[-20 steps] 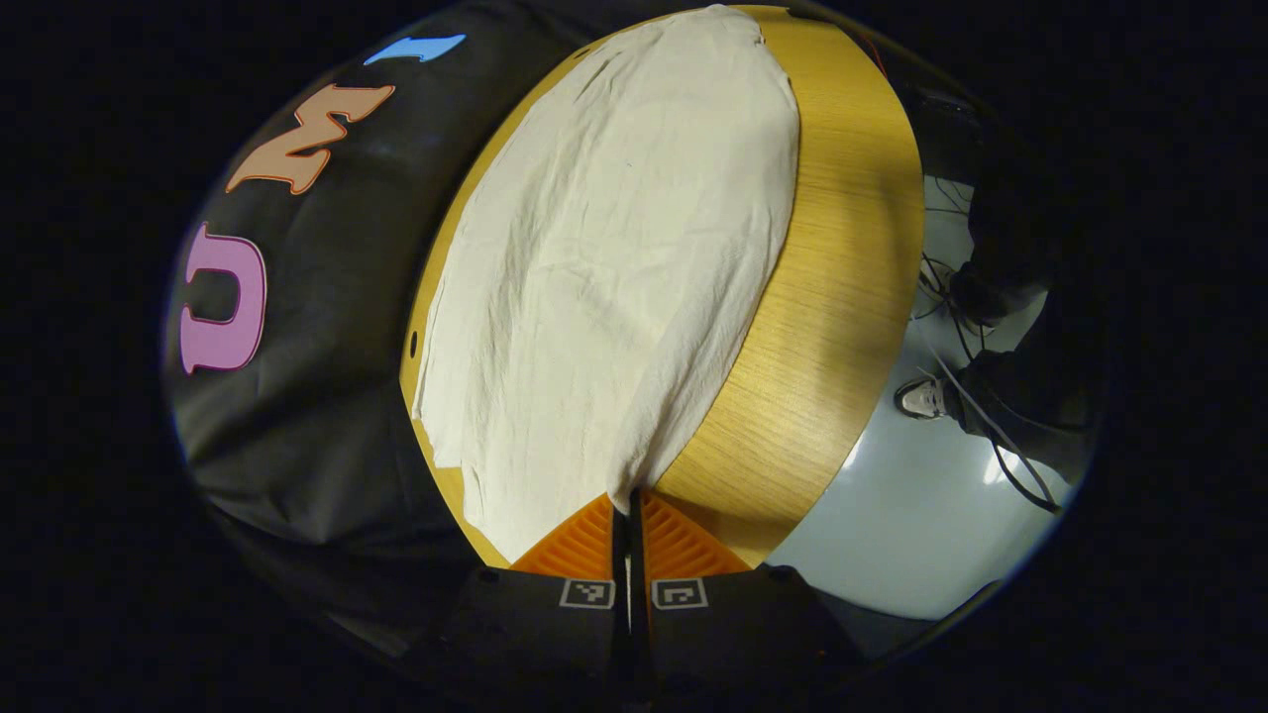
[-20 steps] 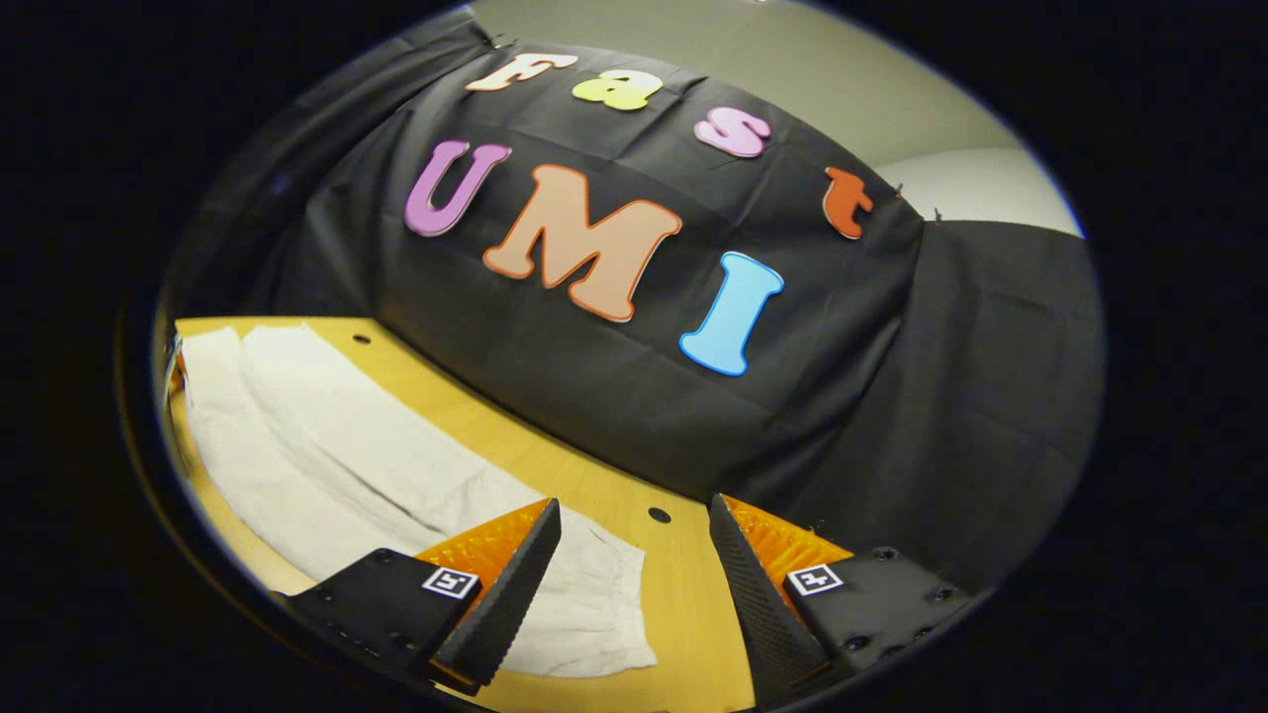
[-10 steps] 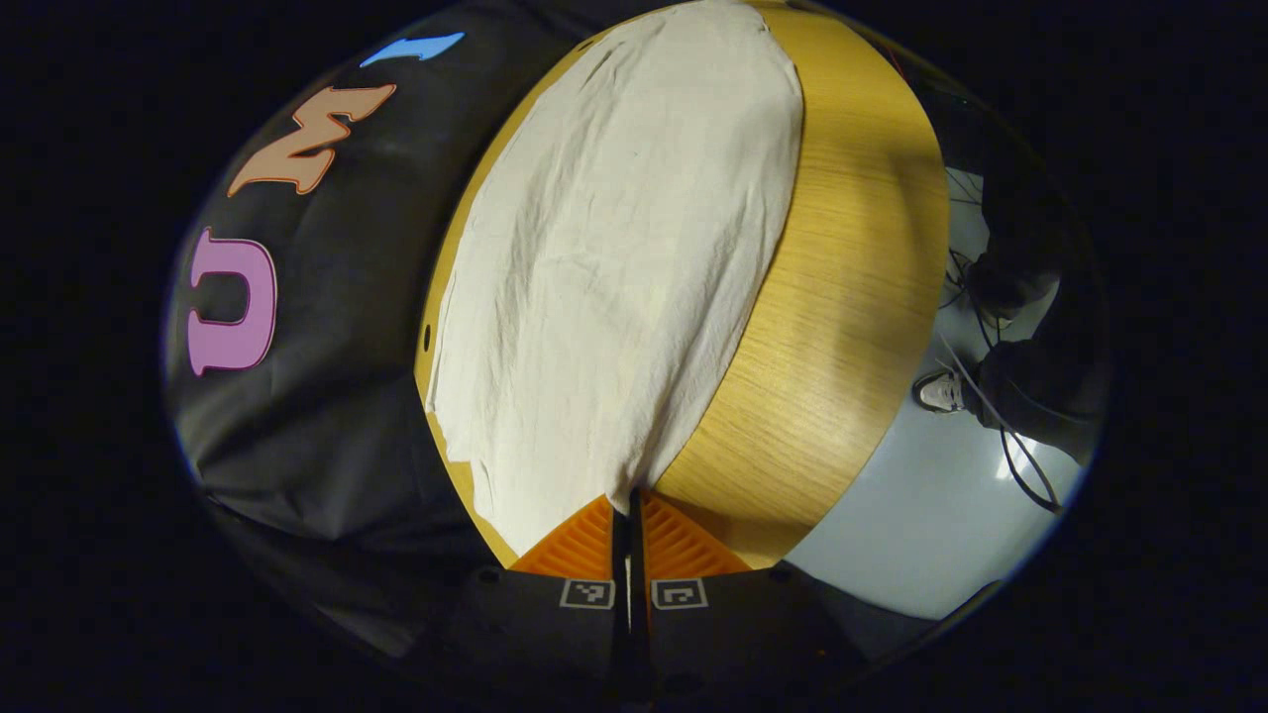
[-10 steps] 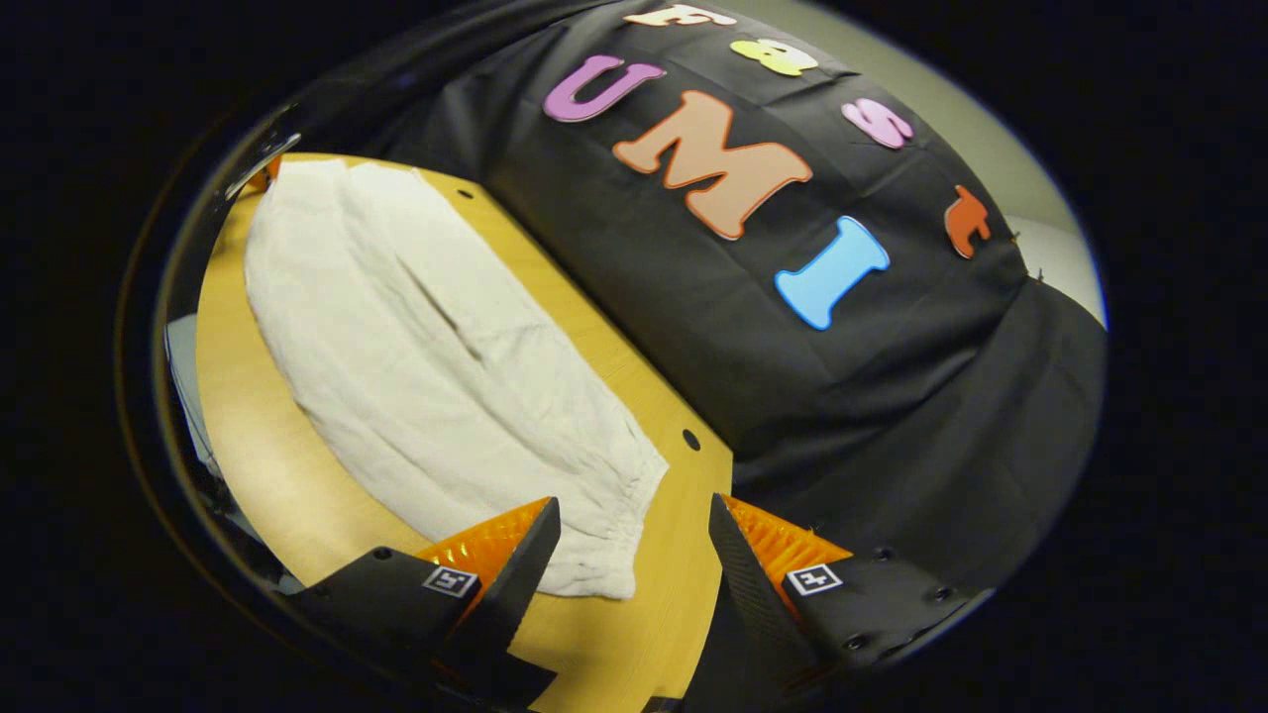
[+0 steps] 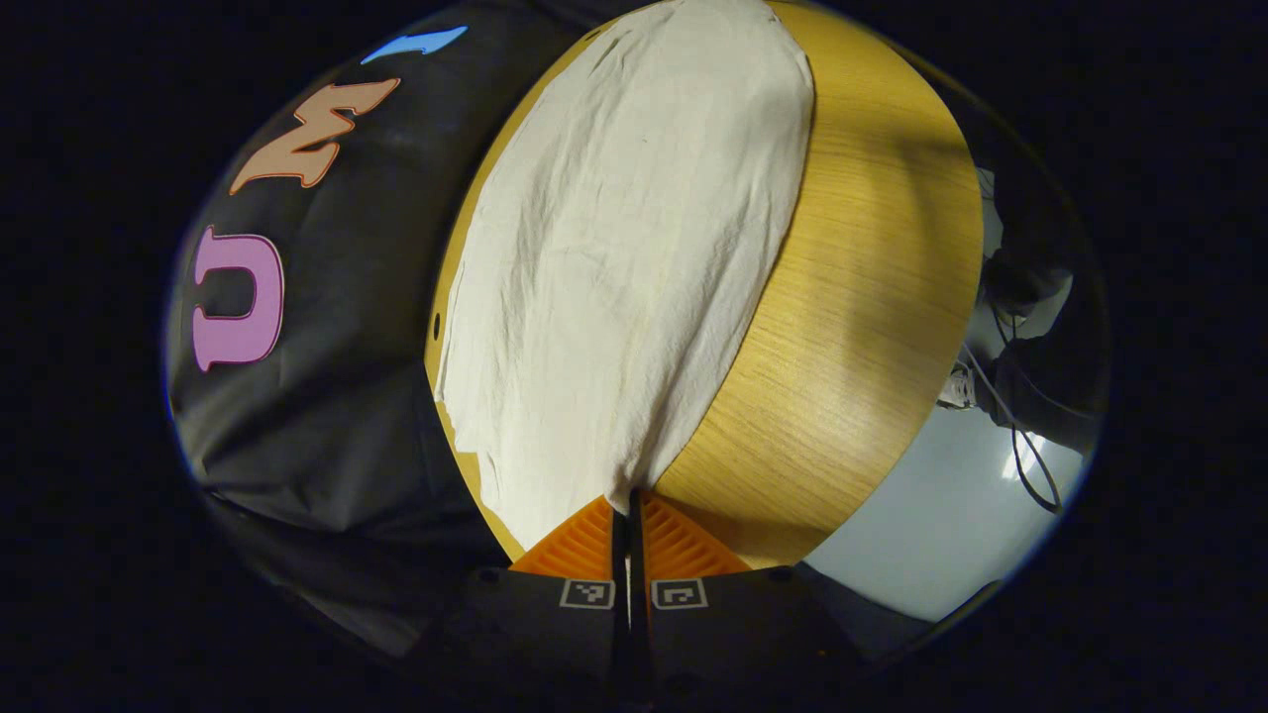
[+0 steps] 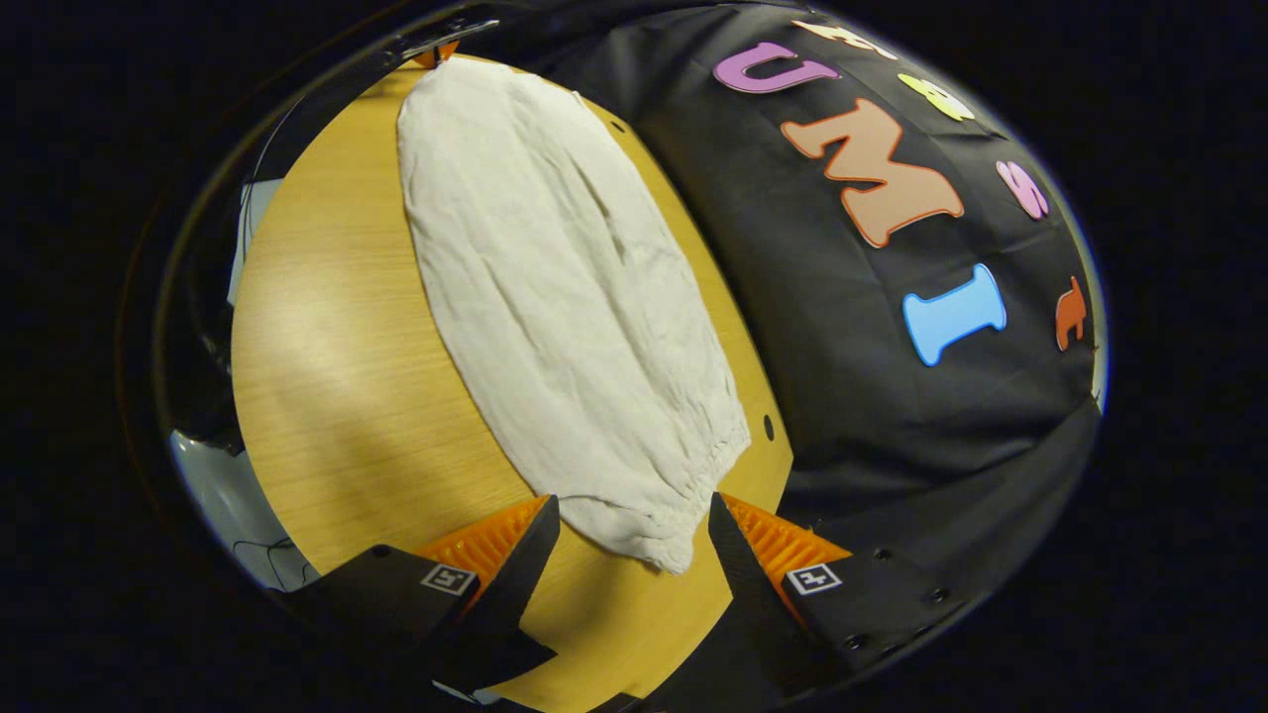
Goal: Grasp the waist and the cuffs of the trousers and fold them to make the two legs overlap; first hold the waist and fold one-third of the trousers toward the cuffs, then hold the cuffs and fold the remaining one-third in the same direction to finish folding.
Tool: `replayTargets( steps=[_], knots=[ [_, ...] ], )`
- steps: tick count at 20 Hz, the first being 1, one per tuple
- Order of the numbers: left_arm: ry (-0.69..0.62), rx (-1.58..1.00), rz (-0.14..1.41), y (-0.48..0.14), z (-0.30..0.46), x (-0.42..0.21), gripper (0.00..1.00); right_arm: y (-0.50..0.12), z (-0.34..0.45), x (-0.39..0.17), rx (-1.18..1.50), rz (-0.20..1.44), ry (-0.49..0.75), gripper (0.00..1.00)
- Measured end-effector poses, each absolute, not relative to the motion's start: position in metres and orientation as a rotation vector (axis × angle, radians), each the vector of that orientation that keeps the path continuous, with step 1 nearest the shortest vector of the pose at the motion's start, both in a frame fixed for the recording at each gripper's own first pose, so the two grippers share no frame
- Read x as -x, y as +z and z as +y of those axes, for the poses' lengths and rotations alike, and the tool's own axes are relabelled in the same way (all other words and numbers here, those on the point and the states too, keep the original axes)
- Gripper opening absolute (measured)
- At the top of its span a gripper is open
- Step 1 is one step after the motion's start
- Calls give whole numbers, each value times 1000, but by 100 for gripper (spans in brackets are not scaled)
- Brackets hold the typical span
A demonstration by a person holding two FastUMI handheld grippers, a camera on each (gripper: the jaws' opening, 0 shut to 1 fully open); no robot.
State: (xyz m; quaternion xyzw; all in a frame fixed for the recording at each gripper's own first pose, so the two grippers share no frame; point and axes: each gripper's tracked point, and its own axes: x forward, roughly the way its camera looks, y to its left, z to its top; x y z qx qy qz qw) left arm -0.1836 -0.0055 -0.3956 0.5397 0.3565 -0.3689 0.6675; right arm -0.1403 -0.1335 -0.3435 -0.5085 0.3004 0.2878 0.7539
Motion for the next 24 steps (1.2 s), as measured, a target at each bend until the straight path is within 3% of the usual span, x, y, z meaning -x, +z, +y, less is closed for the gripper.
replayTargets(
  steps=[3,9,15,19,22,24],
  knots=[
    [-824,-1217,806,-395,-6,184,0,-350,-125,150,1175,651,699,100],
    [-815,-1216,807,-395,-6,184,0,-361,-109,135,1291,607,808,93],
    [-800,-1222,811,-394,-6,185,0,-374,-108,129,1284,647,797,75],
    [-798,-1225,825,-394,-6,185,0,-381,-108,135,1310,662,810,21],
    [-761,-1199,820,-391,-5,181,0,-382,-110,135,1275,683,794,8],
    [-706,-1198,799,-382,-1,172,0,-372,-110,129,1260,663,777,8]
  ],
)
